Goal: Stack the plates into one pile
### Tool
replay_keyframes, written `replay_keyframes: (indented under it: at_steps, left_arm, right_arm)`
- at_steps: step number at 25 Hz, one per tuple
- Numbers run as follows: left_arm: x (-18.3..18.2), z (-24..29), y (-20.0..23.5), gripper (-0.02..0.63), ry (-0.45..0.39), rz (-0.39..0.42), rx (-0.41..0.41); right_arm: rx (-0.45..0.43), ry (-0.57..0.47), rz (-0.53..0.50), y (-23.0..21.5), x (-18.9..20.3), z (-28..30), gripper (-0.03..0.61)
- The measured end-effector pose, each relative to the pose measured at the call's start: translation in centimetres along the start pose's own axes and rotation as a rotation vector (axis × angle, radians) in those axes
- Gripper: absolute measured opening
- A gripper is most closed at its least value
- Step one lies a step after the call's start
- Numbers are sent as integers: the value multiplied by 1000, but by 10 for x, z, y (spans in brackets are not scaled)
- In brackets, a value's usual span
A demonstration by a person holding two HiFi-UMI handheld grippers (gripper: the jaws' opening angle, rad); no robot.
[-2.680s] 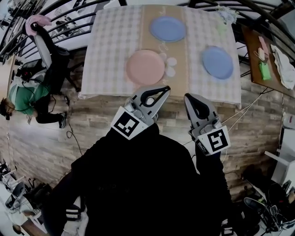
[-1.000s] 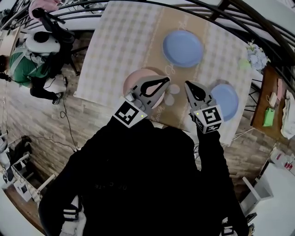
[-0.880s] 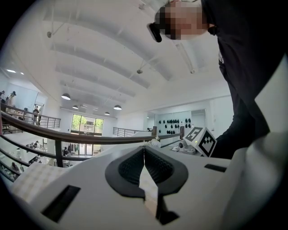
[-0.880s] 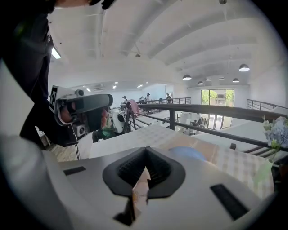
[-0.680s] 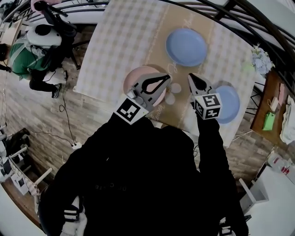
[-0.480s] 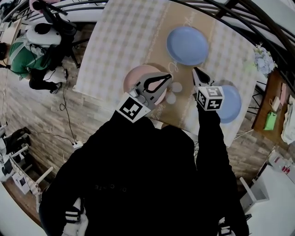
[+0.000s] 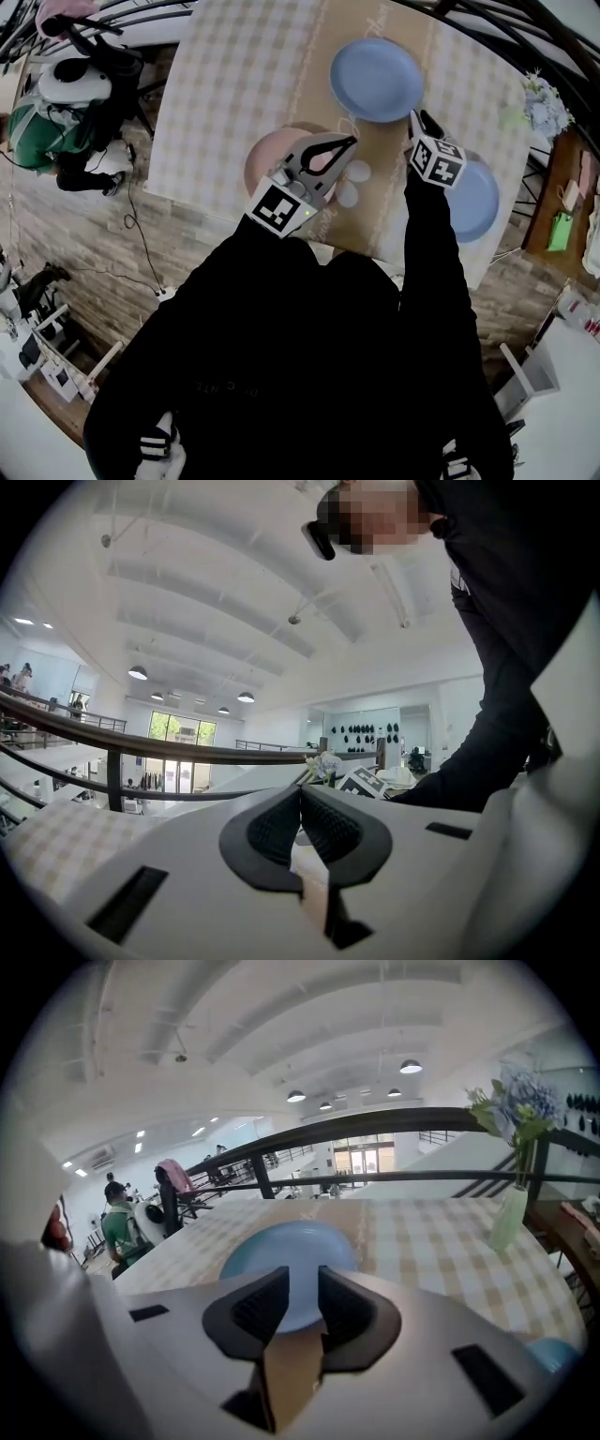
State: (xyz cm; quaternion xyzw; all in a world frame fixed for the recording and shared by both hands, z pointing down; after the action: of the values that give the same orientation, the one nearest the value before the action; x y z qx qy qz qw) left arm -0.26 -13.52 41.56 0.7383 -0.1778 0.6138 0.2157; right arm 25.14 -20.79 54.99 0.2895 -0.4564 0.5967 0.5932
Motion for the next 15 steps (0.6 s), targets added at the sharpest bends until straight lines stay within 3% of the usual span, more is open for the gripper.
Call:
replay_keyframes:
  at_steps: [4,15]
  left_arm:
    - [12,10,4,20,-3,4,2]
    - [34,29,13,20,-3,-2,-14]
  right_arm:
    - [77,10,59,-20,11,22,131]
    - [160,62,119,-33,46,60,175]
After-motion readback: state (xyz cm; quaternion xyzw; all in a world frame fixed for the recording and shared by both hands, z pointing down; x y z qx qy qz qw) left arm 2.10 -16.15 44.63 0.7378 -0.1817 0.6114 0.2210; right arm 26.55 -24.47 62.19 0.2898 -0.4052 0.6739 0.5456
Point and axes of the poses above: the fingertips, and each gripper's own axes: z forward along the fingers, y to its left, x out of its underside, the point moved 8 cm from there along -z, backward along the fingers, and after that the axes turned 13 degrees about -y, right-handed, at the moved point
